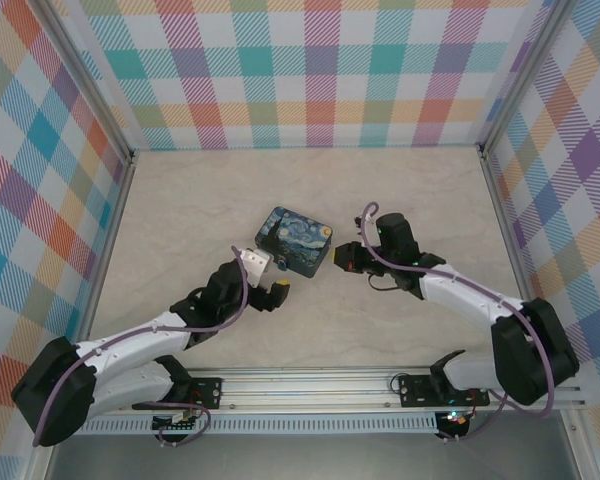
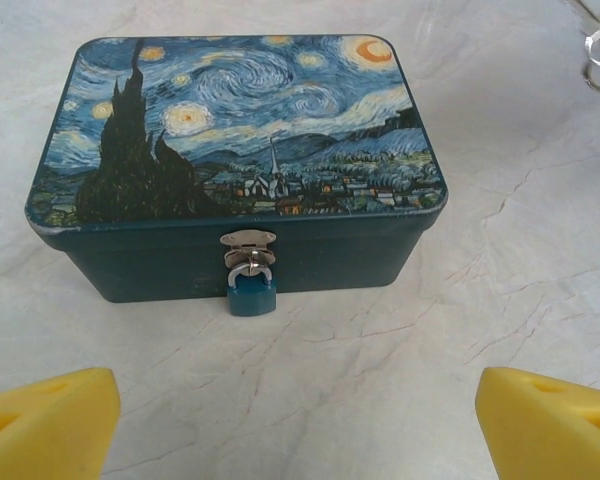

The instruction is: Unlock the padlock with the key

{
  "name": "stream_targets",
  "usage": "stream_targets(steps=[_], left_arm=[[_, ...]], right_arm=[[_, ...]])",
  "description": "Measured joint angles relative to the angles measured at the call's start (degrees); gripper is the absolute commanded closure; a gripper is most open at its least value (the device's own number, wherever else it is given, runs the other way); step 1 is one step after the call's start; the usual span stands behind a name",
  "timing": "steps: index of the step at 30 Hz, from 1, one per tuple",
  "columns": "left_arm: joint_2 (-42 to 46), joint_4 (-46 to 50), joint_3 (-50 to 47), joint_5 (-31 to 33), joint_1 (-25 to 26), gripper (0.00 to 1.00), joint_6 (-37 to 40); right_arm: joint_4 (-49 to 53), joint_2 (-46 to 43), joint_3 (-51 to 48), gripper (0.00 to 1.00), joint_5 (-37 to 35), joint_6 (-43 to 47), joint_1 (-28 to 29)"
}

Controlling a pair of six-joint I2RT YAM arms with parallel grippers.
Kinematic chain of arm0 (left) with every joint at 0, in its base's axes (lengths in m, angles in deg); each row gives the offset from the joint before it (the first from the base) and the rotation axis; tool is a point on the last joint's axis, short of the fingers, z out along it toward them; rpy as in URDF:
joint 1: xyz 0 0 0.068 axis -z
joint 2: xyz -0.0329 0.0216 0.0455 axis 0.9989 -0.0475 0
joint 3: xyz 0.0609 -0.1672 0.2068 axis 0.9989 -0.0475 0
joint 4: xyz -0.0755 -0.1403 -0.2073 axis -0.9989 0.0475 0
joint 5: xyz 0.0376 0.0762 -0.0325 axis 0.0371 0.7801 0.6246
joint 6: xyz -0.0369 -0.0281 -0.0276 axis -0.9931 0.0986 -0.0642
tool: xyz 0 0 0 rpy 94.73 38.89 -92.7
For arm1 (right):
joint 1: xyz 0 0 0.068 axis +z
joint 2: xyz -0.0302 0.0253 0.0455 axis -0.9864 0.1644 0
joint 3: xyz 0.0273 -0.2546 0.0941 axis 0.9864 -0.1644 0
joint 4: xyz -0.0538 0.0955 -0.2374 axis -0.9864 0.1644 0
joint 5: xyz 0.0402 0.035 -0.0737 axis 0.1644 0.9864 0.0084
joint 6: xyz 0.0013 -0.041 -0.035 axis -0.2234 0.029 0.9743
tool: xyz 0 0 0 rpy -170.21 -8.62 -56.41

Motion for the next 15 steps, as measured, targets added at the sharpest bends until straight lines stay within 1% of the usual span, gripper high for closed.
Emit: stream_targets(steps=[4,7,8,11,15], left_arm=[[-2.01,-6.08,-2.12,0.09,0.00,0.11,1.25],[-4.83,-10.49,-3.39,0.24,-0.11,0.15,1.81],[-6.16,-11.98,-3.67,0.20,-0.17,0.16,2.08],[-10.47,-15.82,-3.96,-0.09,-0.76,0.18,2.58],[-16.79,-21.20,-4.02,-0.52,-1.55,0.18,2.75]], right_arm=[[-3.37,5.09,2.95,0.99,1.18,-0.55,0.57],[-5.05,8.70,5.05,0.99,2.01,-1.16,0.94],[-5.62,9.73,5.60,0.99,2.25,-1.25,1.07],[-6.62,12.68,7.10,0.99,3.06,-1.97,1.29],[-7.96,16.09,8.55,0.99,4.09,-2.56,1.29]])
